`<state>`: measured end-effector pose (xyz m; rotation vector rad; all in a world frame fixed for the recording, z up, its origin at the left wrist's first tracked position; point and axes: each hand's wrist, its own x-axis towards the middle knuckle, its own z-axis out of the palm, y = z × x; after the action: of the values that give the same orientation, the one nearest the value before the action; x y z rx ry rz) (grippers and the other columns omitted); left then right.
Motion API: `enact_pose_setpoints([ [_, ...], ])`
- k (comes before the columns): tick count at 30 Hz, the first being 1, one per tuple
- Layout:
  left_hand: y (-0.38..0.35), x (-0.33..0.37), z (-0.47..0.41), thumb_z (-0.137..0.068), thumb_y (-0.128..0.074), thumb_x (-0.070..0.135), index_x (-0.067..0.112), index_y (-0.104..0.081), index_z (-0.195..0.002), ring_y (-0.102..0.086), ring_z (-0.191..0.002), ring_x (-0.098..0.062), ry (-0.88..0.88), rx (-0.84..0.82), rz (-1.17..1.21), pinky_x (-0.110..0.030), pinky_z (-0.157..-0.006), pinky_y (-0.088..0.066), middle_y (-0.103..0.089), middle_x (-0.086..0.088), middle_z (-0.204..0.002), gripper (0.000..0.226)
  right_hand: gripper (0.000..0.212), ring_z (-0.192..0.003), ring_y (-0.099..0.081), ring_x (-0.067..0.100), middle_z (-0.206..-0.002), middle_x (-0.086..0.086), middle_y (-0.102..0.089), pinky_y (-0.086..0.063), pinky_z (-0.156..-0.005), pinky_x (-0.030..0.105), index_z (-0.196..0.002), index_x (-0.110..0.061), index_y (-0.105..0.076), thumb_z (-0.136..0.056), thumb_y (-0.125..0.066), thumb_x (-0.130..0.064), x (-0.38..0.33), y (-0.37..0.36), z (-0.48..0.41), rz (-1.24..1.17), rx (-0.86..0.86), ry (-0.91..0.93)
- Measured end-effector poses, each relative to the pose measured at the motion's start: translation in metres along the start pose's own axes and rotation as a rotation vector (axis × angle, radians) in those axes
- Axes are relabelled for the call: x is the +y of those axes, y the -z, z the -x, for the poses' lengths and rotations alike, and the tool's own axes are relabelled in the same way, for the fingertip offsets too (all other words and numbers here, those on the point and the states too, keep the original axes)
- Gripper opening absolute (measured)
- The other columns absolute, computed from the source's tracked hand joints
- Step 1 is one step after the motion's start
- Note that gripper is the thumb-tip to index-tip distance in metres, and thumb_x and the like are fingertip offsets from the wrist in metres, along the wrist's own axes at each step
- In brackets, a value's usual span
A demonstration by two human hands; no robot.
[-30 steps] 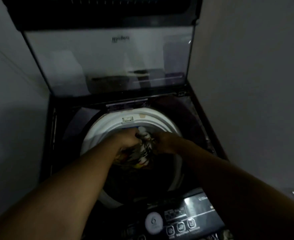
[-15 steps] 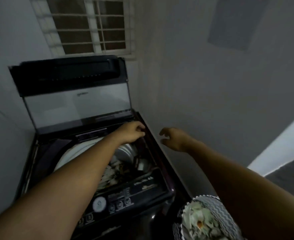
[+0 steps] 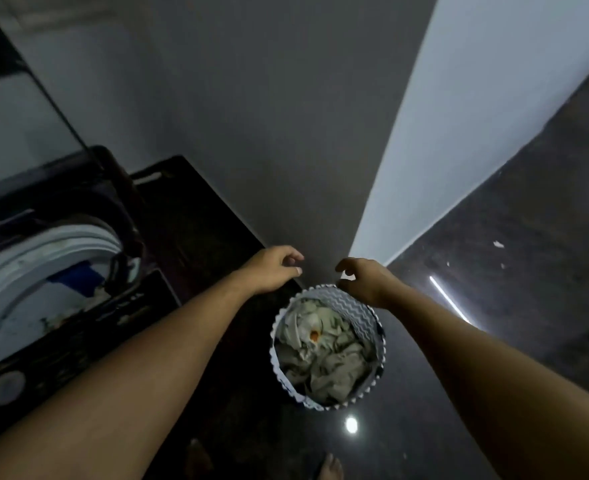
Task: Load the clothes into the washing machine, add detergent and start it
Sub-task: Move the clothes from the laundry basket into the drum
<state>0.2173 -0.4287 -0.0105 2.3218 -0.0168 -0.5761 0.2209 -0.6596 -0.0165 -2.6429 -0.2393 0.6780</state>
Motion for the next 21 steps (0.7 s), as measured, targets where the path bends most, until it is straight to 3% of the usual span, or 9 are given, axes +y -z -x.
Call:
enact_pose_setpoints([
  [6,-0.113,-0.046,-0.050,-0.096,-0.066,0.027,0.022,-0.064,-0.129,-0.059,-0.119,-0.016,0.097,-0.174,0.038,-0.035,-0.099,-0.050,-0.062,0.000,-0.130,0.034,0.040,-0.120,-0.062,0.028,-0.131,0.009,-0.066,-0.050,-0.097,0.033,-0.132,-0.020,-0.063,-0.093,-0.064,-0.032,0.094,-0.086,-0.020,-0.143,-0.082,-0.104],
  [10,-0.181,-0.096,-0.078,-0.094,-0.066,0.028,0.029,-0.064,-0.125,-0.056,-0.125,-0.016,0.208,-0.211,0.072,-0.039,-0.101,-0.052,-0.060,-0.001,-0.136,0.031,0.043,-0.121,-0.062,0.026,-0.131,0.007,-0.067,-0.049,-0.099,0.032,-0.132,-0.019,-0.063,-0.090,-0.066,-0.030,0.137,-0.154,-0.043,-0.222,-0.105,-0.148],
  [14,-0.236,-0.145,-0.102,-0.094,-0.062,0.029,0.029,-0.057,-0.135,-0.056,-0.124,-0.020,0.340,-0.251,0.098,-0.041,-0.101,-0.052,-0.053,0.001,-0.141,0.041,0.043,-0.117,-0.062,0.032,-0.131,0.010,-0.065,-0.051,-0.094,0.037,-0.132,-0.017,-0.058,-0.092,-0.064,-0.031,0.170,-0.222,-0.068,-0.237,-0.146,-0.165],
  [19,-0.299,-0.202,-0.117,-0.096,-0.064,0.029,0.027,-0.051,-0.141,-0.054,-0.123,-0.019,0.467,-0.335,0.152,-0.032,-0.098,-0.047,-0.052,-0.001,-0.142,0.047,0.094,-0.137,-0.043,0.042,-0.153,0.019,-0.036,-0.042,-0.111,0.045,-0.158,-0.018,-0.028,-0.083,-0.076,-0.048,0.198,-0.288,-0.095,-0.065,-0.396,-0.153],
  [21,-0.319,-0.218,-0.120,-0.098,-0.063,0.026,0.025,-0.049,-0.143,-0.052,-0.124,-0.020,0.487,-0.366,0.191,-0.032,-0.098,-0.046,-0.051,-0.002,-0.141,0.047,0.104,-0.138,-0.041,0.045,-0.156,0.014,-0.029,-0.043,-0.110,0.051,-0.159,-0.024,-0.022,-0.077,-0.077,-0.055,0.204,-0.313,-0.103,0.093,-0.501,-0.127],
])
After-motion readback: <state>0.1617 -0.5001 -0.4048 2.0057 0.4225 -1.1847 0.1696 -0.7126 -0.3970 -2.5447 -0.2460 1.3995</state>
